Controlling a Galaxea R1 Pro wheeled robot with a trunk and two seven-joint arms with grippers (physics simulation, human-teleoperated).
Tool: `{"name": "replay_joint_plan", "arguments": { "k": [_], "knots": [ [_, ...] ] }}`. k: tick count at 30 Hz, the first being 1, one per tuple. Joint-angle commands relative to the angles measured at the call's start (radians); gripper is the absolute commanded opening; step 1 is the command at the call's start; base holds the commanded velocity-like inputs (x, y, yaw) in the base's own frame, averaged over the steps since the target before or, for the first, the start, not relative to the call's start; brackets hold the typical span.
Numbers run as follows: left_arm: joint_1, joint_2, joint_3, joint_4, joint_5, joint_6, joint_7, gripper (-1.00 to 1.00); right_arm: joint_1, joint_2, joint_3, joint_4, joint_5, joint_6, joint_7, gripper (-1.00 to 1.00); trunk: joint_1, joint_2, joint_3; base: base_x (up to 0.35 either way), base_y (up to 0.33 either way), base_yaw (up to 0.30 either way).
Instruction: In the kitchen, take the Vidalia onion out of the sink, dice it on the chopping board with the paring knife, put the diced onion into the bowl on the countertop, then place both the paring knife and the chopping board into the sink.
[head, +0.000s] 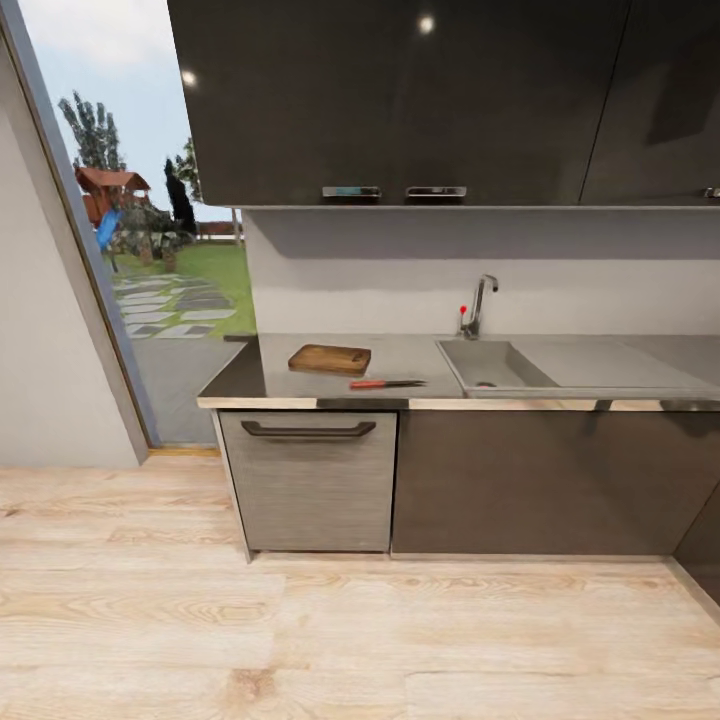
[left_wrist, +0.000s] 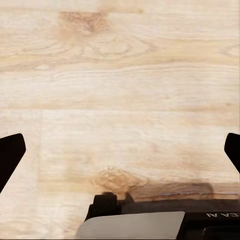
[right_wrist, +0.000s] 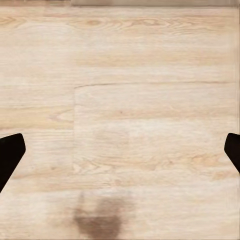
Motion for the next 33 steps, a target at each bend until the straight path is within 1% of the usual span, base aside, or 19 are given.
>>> {"name": "replay_joint_plan", "arguments": {
  "k": [1, 4, 6, 7, 8, 9, 10, 11, 13, 14, 16, 20, 25, 26, 27, 29, 30, 32, 33],
  "knots": [
    [0.000, 0.000, 0.001, 0.003, 0.001, -0.002, -0.001, 1.00, -0.002, 0.000, 0.000, -0.006, 0.001, 0.000, -0.011, 1.00, 0.000, 0.000, -0.001, 0.000, 0.000, 0.000],
    [0.000, 0.000, 0.001, 0.013, 0.000, -0.002, -0.001, 1.00, -0.027, 0.000, 0.000, -0.053, 0.001, 0.026, -0.060, 1.00, 0.000, 0.000, -0.001, 0.000, 0.000, 0.000],
    [0.000, 0.004, 0.001, 0.018, 0.000, -0.002, -0.001, 1.00, -0.057, 0.002, 0.000, -0.105, 0.000, 0.083, -0.108, 1.00, 0.000, 0.000, -0.001, 0.000, 0.000, 0.000],
    [0.000, 0.006, 0.001, 0.020, 0.000, -0.003, -0.002, 1.00, -0.077, 0.004, 0.001, -0.144, 0.000, 0.142, -0.137, 1.00, 0.000, 0.000, -0.001, 0.000, 0.000, 0.000],
    [0.000, 0.007, 0.001, 0.021, 0.000, -0.003, -0.002, 1.00, -0.088, 0.005, 0.001, -0.165, -0.001, 0.176, -0.149, 1.00, 0.000, 0.000, -0.001, 0.000, 0.000, 0.000],
    [0.000, 0.009, 0.001, 0.022, 0.000, -0.003, -0.002, 1.00, -0.111, 0.008, 0.001, -0.211, -0.001, 0.248, -0.167, 1.00, 0.000, 0.000, -0.001, 0.000, 0.000, 0.000],
    [0.000, 0.010, 0.001, 0.022, 0.000, -0.003, -0.002, 1.00, -0.123, 0.010, 0.002, -0.234, -0.001, 0.285, -0.173, 1.00, 0.000, 0.000, -0.001, 0.000, 0.000, 0.000],
    [0.000, 0.010, 0.001, 0.022, 0.000, -0.003, -0.002, 1.00, -0.147, 0.015, 0.002, -0.279, -0.001, 0.353, -0.183, 1.00, 0.000, 0.000, -0.001, 0.000, 0.000, 0.000],
    [0.000, 0.011, 0.001, 0.021, 0.000, -0.003, -0.002, 1.00, -0.169, 0.020, 0.003, -0.320, -0.002, 0.412, -0.191, 1.00, 0.000, 0.000, -0.001, 0.000, 0.000, 0.000],
    [0.000, 0.011, 0.001, 0.019, 0.000, -0.003, -0.002, 1.00, -0.191, 0.024, 0.004, -0.356, -0.002, 0.461, -0.195, 1.00, 0.000, 0.000, -0.001, 0.000, 0.000, 0.000],
    [0.000, 0.012, 0.001, 0.018, 0.000, -0.003, -0.002, 1.00, -0.229, 0.028, 0.004, -0.394, -0.002, 0.514, -0.202, 1.00, 0.000, 0.000, -0.001, 0.000, 0.000, 0.000],
    [0.000, 0.011, 0.001, 0.016, 0.001, -0.004, -0.002, 1.00, -0.305, 0.031, 0.007, -0.422, -0.002, 0.581, -0.221, 1.00, 0.000, 0.000, -0.001, 0.000, 0.000, 0.000],
    [0.000, 0.011, 0.001, 0.016, 0.001, -0.004, -0.002, 1.00, -0.451, 0.035, 0.008, -0.433, -0.002, 0.708, -0.256, 1.00, 0.000, 0.000, -0.001, 0.000, 0.000, 0.000],
    [0.000, 0.010, 0.001, 0.017, 0.001, -0.004, -0.002, 1.00, -0.470, 0.037, 0.008, -0.434, -0.002, 0.723, -0.260, 1.00, 0.000, 0.000, -0.001, 0.000, 0.000, 0.000],
    [0.000, 0.010, 0.001, 0.017, 0.001, -0.004, -0.002, 1.00, -0.509, 0.043, 0.008, -0.434, -0.002, 0.752, -0.267, 1.00, 0.000, 0.000, -0.001, 0.000, 0.000, 0.000],
    [0.000, 0.010, 0.001, 0.017, 0.001, -0.004, -0.002, 1.00, -0.548, 0.053, 0.009, -0.435, -0.002, 0.777, -0.275, 1.00, 0.000, 0.000, -0.001, 0.000, 0.000, 0.000],
    [0.000, 0.010, 0.001, 0.017, 0.001, -0.004, -0.002, 1.00, -0.587, 0.062, 0.009, -0.435, -0.002, 0.799, -0.284, 1.00, 0.000, 0.000, -0.001, 0.000, 0.000, 0.000],
    [0.000, 0.010, 0.001, 0.017, 0.001, -0.004, -0.002, 1.00, -0.628, 0.072, 0.011, -0.435, -0.002, 0.821, -0.294, 1.00, 0.000, 0.000, -0.001, 0.000, 0.000, 0.000],
    [0.000, 0.009, 0.001, 0.017, 0.001, -0.004, -0.002, 1.00, -0.672, 0.080, 0.016, -0.435, -0.002, 0.842, -0.304, 1.00, 0.000, 0.000, -0.001, 0.000, 0.000, 0.000]
  ]
}}
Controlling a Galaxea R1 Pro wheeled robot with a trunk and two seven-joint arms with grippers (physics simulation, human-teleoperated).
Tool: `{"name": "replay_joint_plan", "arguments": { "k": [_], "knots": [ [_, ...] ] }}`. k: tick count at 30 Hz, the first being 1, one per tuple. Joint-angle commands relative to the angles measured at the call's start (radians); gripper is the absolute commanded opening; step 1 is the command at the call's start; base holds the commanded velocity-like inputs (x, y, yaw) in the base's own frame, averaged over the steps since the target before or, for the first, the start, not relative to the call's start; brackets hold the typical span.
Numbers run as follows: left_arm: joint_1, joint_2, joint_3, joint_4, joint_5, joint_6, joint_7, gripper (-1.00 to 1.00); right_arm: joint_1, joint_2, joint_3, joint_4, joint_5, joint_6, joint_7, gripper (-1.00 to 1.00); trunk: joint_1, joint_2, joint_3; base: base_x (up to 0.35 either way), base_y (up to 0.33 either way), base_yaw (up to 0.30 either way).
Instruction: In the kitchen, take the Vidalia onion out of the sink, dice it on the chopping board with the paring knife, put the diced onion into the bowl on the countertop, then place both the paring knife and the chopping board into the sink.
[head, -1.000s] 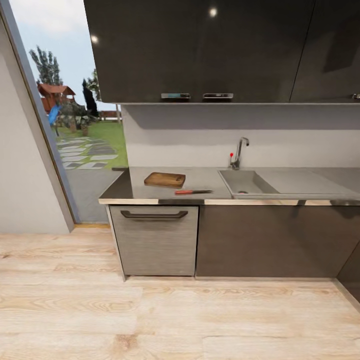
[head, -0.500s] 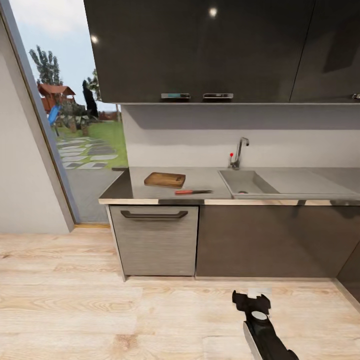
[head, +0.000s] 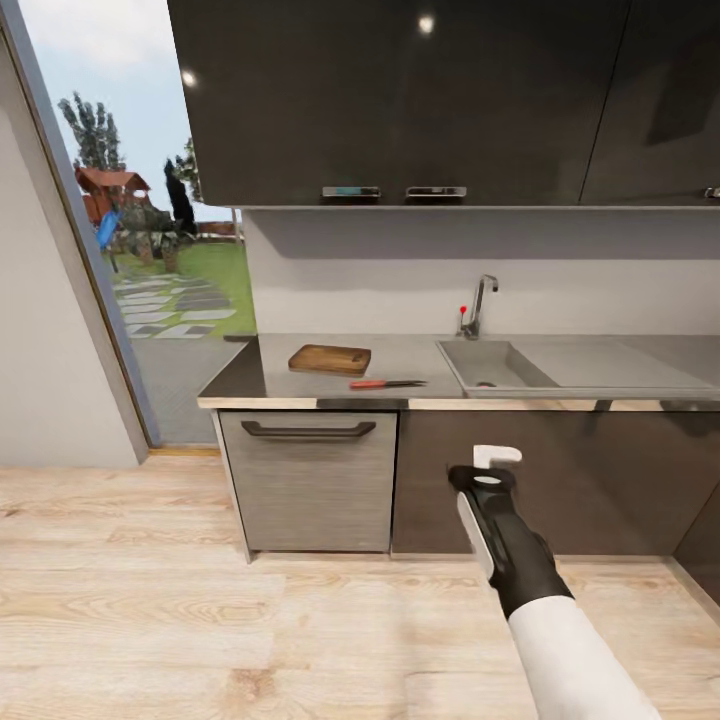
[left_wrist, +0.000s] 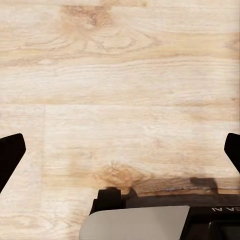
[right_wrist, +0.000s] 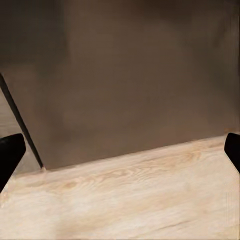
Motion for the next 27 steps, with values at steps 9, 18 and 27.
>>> {"name": "replay_joint_plan", "arguments": {
  "k": [9, 18, 27],
  "knots": [
    [0.000, 0.001, 0.002, -0.003, 0.001, -0.001, 0.000, 1.00, -0.305, 0.057, 0.074, 0.004, -0.003, 0.141, -0.059, 1.00, 0.000, -0.001, -0.001, 0.001, 0.000, 0.000],
    [0.000, 0.000, 0.002, 0.000, 0.001, 0.000, 0.001, 1.00, -0.532, 0.067, 0.085, 0.018, -0.007, 0.237, -0.077, 1.00, 0.000, -0.001, -0.001, 0.195, 0.078, 0.000],
    [0.000, 0.001, 0.002, -0.003, 0.001, 0.000, 0.001, 1.00, -0.563, 0.067, 0.083, 0.086, -0.008, 0.251, -0.078, 1.00, 0.000, -0.001, -0.001, 0.277, 0.146, 0.000]
  ]
}}
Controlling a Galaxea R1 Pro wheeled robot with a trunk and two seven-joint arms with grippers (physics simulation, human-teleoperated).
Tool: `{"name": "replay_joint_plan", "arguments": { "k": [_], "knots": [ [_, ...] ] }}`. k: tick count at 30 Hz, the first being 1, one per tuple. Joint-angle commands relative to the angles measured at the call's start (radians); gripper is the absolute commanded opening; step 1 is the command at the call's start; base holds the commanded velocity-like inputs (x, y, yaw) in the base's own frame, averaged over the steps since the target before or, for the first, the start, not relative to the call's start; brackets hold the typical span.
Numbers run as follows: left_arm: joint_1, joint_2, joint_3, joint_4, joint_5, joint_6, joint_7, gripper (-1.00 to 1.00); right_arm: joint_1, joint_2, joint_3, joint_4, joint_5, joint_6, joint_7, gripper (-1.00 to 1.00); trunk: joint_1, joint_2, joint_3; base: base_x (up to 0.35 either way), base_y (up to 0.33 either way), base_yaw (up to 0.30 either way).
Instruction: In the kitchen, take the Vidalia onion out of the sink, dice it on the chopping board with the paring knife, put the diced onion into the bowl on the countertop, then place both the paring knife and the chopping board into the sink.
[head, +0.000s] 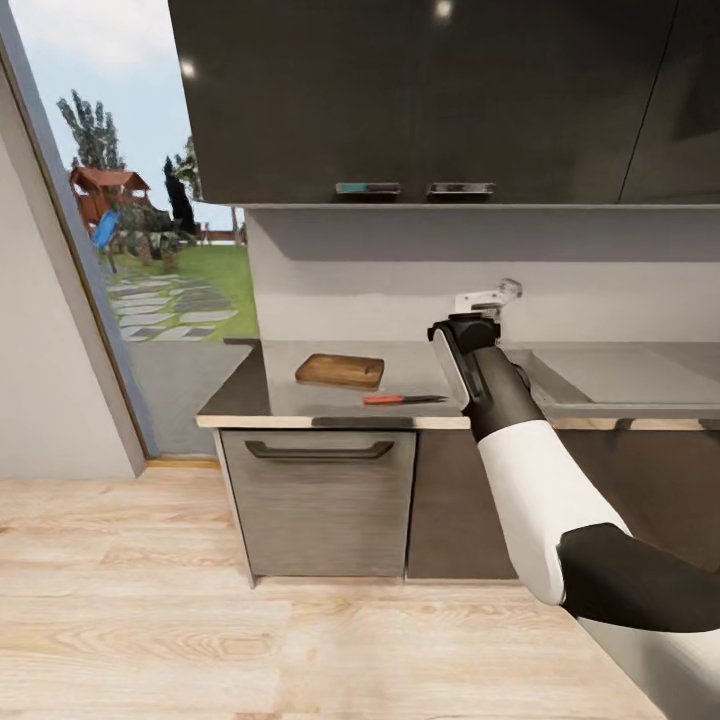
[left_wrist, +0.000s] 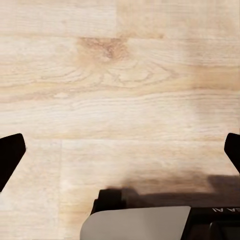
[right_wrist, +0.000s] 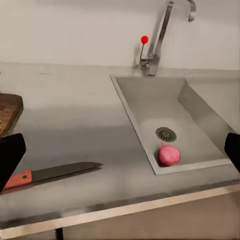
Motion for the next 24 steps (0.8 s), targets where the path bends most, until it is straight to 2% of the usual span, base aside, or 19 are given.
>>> {"name": "replay_joint_plan", "arguments": {
  "k": [1, 18, 24],
  "knots": [
    [0.000, 0.000, 0.001, -0.001, 0.001, -0.002, -0.001, 1.00, -0.001, 0.000, 0.001, 0.005, 0.000, 0.005, -0.004, 1.00, 0.000, -0.001, -0.001, 0.226, 0.212, 0.000],
    [0.000, 0.001, 0.001, -0.002, 0.000, -0.002, -0.001, 1.00, -0.001, 0.000, 0.000, 0.026, -0.002, 0.000, -0.002, 1.00, 0.000, -0.001, -0.001, 0.209, 0.244, 0.000],
    [0.000, 0.002, 0.001, -0.001, 0.001, -0.002, -0.002, 1.00, -0.001, 0.000, -0.001, 0.083, -0.005, -0.019, 0.002, 1.00, 0.000, -0.001, -0.001, 0.256, 0.232, 0.000]
  ]
}}
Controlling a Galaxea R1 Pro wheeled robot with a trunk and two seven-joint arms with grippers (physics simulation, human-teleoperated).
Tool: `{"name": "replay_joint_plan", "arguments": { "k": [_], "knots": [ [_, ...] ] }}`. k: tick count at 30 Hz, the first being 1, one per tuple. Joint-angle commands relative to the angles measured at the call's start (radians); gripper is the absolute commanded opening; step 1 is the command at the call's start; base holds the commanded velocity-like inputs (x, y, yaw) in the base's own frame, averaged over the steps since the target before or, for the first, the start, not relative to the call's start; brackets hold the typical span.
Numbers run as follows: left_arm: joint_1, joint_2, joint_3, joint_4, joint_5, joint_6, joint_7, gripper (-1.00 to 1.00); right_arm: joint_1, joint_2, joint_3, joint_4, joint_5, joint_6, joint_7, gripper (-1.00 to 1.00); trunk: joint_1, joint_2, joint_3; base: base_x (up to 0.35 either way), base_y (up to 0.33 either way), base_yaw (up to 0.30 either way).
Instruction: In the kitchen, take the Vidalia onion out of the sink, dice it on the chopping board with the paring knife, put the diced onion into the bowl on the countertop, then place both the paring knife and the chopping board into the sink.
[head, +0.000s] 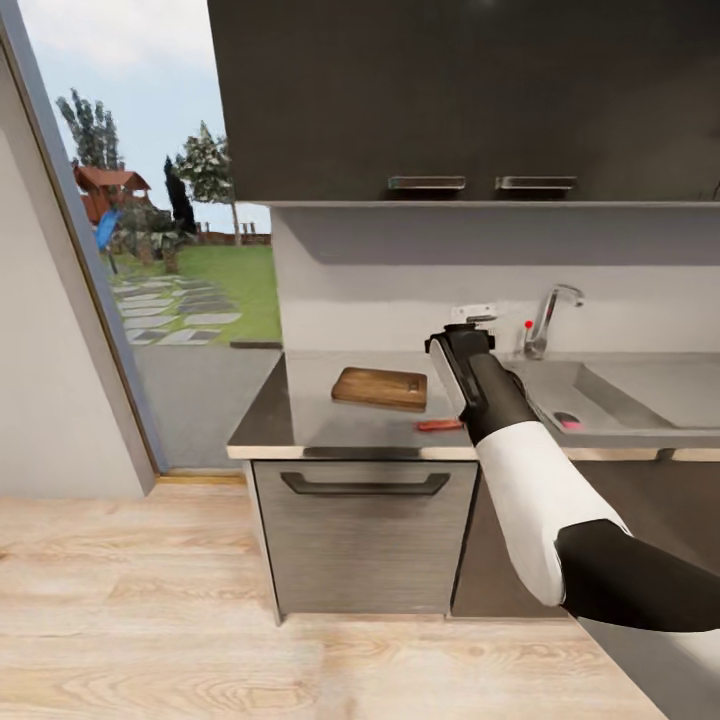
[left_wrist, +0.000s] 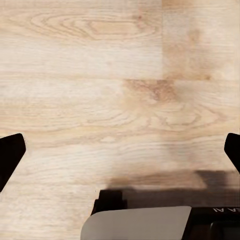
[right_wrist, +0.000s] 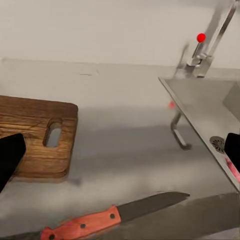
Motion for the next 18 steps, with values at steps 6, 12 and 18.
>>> {"name": "replay_joint_plan", "arguments": {
  "k": [6, 12, 18],
  "knots": [
    [0.000, 0.000, 0.001, 0.002, 0.000, -0.002, 0.000, 1.00, -0.001, 0.000, -0.001, 0.037, -0.023, -0.032, -0.004, 1.00, 0.001, -0.001, -0.001, 0.270, 0.214, 0.000],
    [0.000, 0.000, 0.001, 0.004, -0.001, -0.002, 0.000, 1.00, 0.000, 0.000, -0.002, 0.046, -0.040, -0.041, -0.004, 1.00, 0.001, -0.001, -0.001, 0.300, 0.072, 0.000],
    [0.000, -0.001, 0.001, 0.007, -0.001, -0.002, 0.000, 1.00, 0.001, 0.000, -0.002, 0.065, -0.041, -0.044, -0.003, 1.00, 0.001, -0.001, -0.001, 0.275, -0.095, 0.000]
  ]
}}
